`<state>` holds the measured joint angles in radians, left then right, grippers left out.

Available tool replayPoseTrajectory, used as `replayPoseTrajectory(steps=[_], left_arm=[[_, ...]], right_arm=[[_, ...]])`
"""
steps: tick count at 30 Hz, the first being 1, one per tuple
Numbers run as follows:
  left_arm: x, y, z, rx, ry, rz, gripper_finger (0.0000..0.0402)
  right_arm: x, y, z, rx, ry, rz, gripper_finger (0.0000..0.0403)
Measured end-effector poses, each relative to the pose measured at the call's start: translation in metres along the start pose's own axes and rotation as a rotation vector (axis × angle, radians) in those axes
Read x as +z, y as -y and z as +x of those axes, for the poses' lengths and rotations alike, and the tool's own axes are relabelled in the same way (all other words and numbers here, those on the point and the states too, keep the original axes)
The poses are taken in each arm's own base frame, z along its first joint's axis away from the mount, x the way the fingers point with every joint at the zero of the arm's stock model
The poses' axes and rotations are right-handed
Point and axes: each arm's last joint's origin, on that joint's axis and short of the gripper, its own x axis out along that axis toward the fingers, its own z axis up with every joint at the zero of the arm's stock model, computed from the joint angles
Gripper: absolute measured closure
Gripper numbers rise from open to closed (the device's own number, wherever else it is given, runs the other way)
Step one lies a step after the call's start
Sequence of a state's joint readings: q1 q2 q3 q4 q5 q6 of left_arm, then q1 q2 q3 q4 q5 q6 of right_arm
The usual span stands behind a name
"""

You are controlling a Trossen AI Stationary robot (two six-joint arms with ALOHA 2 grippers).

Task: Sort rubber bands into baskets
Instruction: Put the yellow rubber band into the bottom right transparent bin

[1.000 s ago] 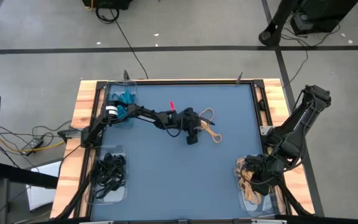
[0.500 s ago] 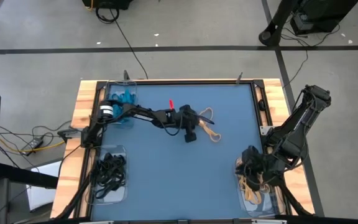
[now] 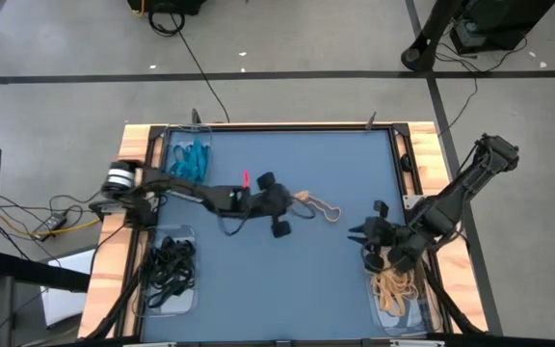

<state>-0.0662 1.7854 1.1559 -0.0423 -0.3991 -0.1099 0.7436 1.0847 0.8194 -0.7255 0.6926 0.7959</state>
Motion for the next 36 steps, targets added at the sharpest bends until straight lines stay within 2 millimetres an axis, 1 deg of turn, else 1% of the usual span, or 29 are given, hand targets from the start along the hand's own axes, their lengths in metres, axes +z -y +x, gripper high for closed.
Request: replayPoseTrajectory(steps=[3,8,11,13,16,19,23,26,31,34,36], left_arm=[[-0.008,0.010,-0.025,0.009,0.022,-0.046,0.0397],[-0.027,0.024,-0.064,0.049,0.059,-0.126,0.0397],[-0.034,0.028,-0.080,0.072,0.093,-0.163,0.0397],[-0.037,0.030,-0.086,0.086,0.102,-0.169,0.0397],[-0.035,0.033,-0.087,0.066,0.118,-0.168,0.0397],[-0.033,0.038,-0.084,0.000,0.137,-0.137,0.0397],[-0.029,0.045,-0.075,-0.097,0.183,-0.073,0.0397],[-0.025,0.052,-0.066,-0.202,0.242,-0.029,0.0397],[-0.027,0.060,-0.051,-0.336,0.287,0.030,0.0397],[-0.027,0.062,-0.043,-0.362,0.297,0.031,0.0397],[-0.029,0.062,-0.041,-0.364,0.286,0.034,0.0397]], right_arm=[[0.007,0.004,0.006,-0.020,0.014,-0.045,0.0309],[0.016,0.006,0.011,-0.019,0.051,-0.115,0.0309],[0.020,0.008,0.014,-0.027,0.062,-0.141,0.0309],[0.023,0.012,0.019,-0.048,0.056,-0.130,0.0309],[0.025,0.016,0.028,-0.048,0.018,-0.101,0.0309],[0.028,0.017,0.039,-0.049,-0.010,-0.089,0.0309],[0.032,0.017,0.054,-0.071,-0.006,-0.114,0.0308],[0.034,0.014,0.065,-0.072,0.004,-0.152,0.0298],[0.040,0.003,0.088,-0.070,0.068,-0.253,0.0255],[0.042,-0.003,0.103,-0.072,0.102,-0.287,0.0220],[0.044,-0.007,0.112,-0.062,0.129,-0.292,0.0197]])
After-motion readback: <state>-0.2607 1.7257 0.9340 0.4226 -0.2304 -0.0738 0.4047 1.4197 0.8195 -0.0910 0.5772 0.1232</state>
